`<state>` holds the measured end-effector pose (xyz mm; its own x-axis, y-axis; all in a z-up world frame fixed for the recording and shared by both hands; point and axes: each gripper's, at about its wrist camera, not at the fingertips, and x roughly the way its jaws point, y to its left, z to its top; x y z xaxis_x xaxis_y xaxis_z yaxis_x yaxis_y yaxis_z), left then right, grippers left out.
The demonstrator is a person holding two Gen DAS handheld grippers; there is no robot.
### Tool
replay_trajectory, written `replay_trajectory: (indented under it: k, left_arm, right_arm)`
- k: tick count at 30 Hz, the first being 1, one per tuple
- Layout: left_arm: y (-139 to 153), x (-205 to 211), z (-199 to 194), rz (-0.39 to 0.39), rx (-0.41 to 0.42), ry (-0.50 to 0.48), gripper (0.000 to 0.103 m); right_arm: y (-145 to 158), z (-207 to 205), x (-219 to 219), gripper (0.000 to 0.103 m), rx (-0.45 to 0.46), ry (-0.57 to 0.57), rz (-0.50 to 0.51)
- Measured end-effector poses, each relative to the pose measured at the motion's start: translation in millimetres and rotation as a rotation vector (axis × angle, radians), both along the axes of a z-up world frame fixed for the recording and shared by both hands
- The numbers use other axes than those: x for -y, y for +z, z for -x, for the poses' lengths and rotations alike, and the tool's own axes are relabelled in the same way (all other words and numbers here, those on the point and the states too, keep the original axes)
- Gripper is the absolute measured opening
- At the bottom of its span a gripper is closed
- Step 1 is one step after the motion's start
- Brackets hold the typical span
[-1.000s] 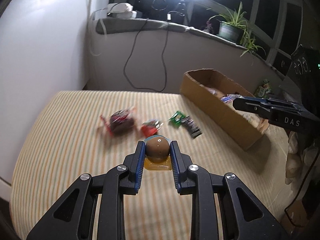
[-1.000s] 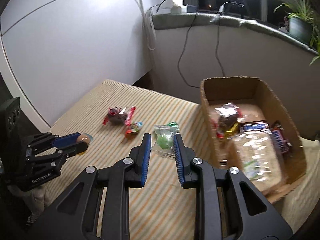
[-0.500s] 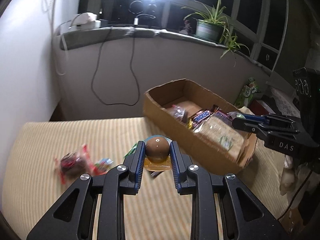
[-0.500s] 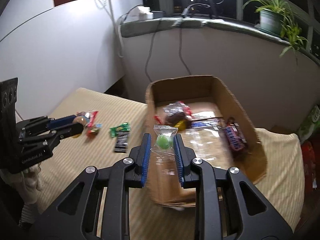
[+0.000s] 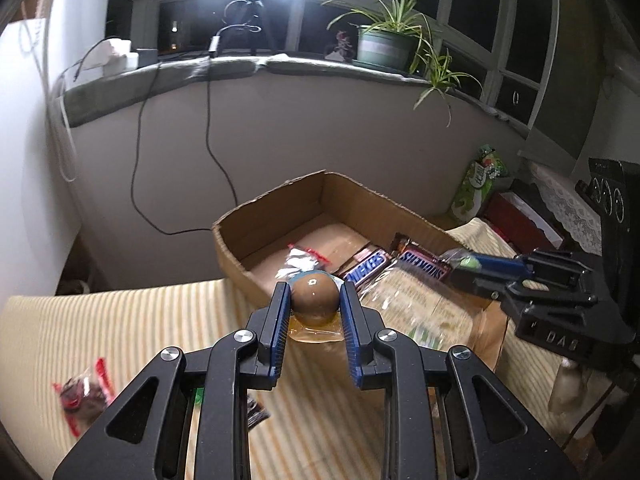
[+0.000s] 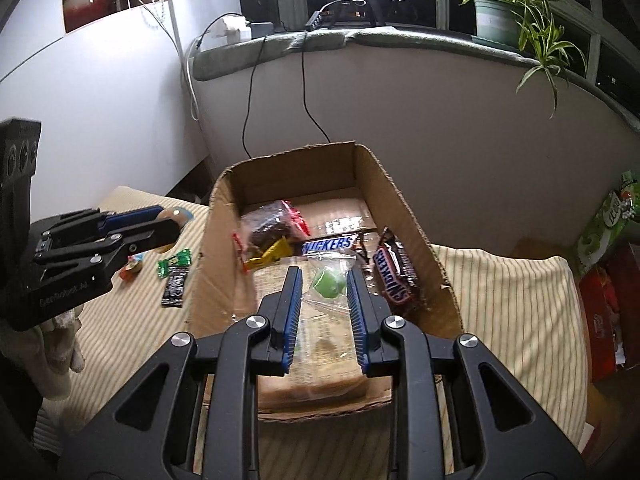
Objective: Organize snacks
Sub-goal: 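Carry the egg snack and green candy into the box and release both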
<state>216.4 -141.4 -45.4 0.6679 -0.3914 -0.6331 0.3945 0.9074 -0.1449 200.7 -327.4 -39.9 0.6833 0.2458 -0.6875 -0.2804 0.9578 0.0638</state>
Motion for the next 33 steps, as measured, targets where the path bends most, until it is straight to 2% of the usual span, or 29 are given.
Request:
replay_trajectory:
  k: [11, 28, 30, 32, 33]
  left_arm:
    - [-3, 20, -15, -0.002, -0.005, -0.024, 0.023]
    - [-2, 30, -11, -0.017, -0.004, -0.045, 0.025]
    - [-1, 30, -11, -0.020, 0.000, -0.044, 0.025]
    - [0, 30, -10, -0.020, 0.002, -0.044, 0.034]
    - [1, 31, -10, -0.021, 0.004, -0.043, 0.035]
  right_arm:
    - [-12, -13, 5, 0.024, -0.023, -0.003, -0.005]
    - [-16, -15, 14, 0.025, -0.041, -0.025, -0.020]
    - [-16, -14, 15, 0.035, -0.041, -0.030, -0.022]
    - [-14, -12, 15, 0.050, -0.034, -0.036, -0.022]
    - [-13, -11, 15, 0.054, -0.032, -0.035, -0.021]
